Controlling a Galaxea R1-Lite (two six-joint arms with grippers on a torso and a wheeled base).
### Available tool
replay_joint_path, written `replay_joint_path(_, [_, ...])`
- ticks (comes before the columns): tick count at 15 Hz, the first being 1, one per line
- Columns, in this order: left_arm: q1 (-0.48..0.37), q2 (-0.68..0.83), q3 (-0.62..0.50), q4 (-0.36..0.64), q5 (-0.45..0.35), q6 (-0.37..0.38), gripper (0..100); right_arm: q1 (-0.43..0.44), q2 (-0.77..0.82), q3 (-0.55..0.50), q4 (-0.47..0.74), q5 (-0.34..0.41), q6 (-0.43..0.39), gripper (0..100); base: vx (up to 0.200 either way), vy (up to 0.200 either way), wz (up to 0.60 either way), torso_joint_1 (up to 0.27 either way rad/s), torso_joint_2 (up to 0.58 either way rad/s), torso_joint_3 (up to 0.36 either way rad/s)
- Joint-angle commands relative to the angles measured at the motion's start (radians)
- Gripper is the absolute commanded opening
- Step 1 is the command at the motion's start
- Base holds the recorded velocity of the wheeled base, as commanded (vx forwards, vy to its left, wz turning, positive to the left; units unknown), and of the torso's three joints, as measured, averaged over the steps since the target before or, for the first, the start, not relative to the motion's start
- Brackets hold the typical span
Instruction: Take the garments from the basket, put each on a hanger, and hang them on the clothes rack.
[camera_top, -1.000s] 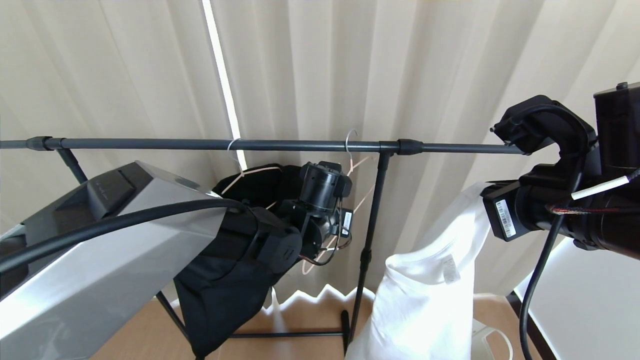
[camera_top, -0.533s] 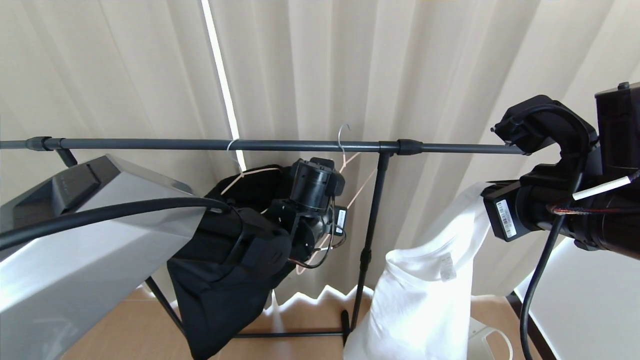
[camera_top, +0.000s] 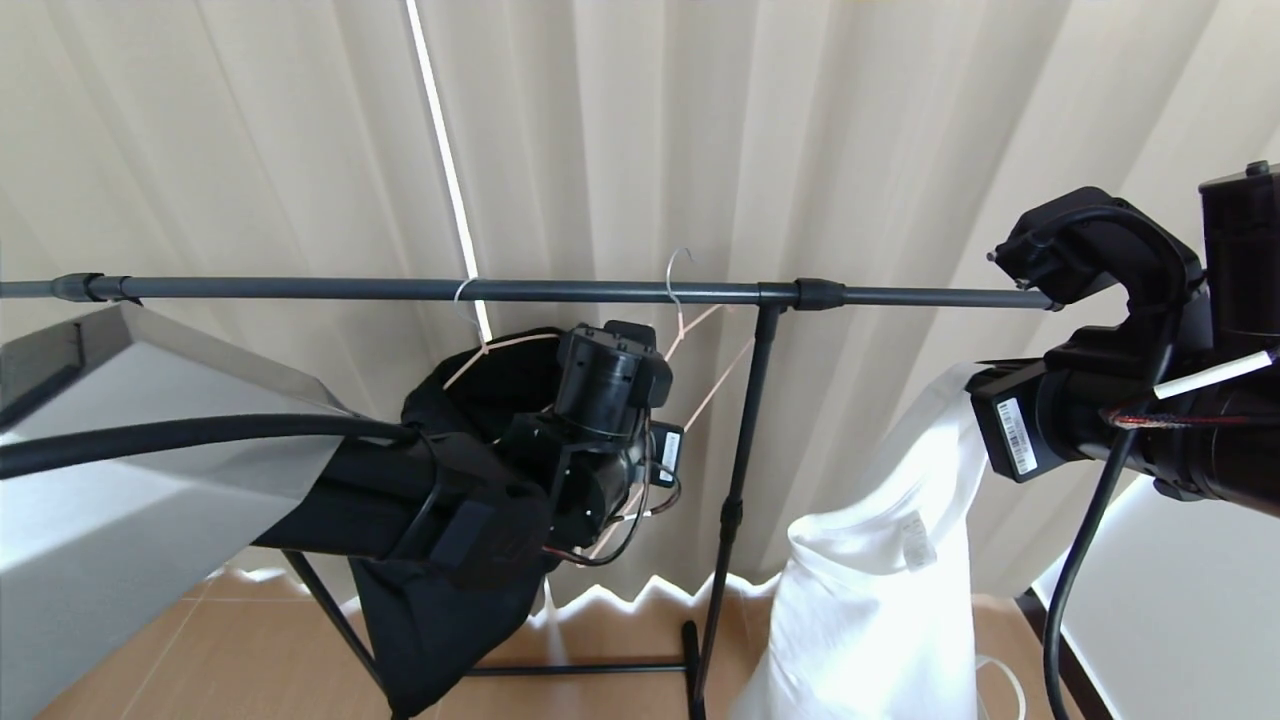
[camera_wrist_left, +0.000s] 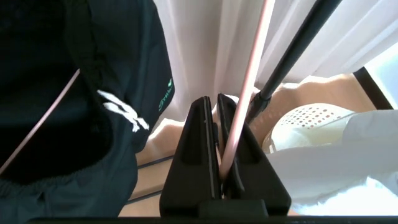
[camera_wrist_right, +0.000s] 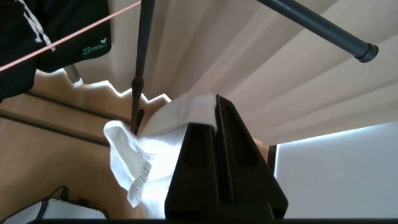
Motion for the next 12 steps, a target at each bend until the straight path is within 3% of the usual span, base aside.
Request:
replay_joint_path(1, [-0.004,-0.084,0.087,-0.005,0.001,0.000,0,0.000,0.000,0.000,0.000,0.000,0.001,0,0.000,0.000,0.00,0.000,0.00,0.000])
replay_joint_path(3, [-0.004,-0.153,0.187,-0.009,0.001,-0.002,0,0.000,0.001,-0.003,0.000,0.001,0.001,0,0.000,0.000,0.00,0.000,0.00,0.000])
replay_joint_path(7, [-0.023,-0.317,0.442,-0.134,-0.001,0.001,0,0.002,0.000,-0.003,0.000,0.000,0.001,0,0.000,0.000,0.00,0.000,0.00,0.000])
replay_joint_path(12, [-0.043,-0.533,0.682,-0.143,-0.012,0.003,0,0.020,0.001,-0.002,-0.002,0.000,0.010,0,0.000,0.000,0.00,0.000,0.00,0.000])
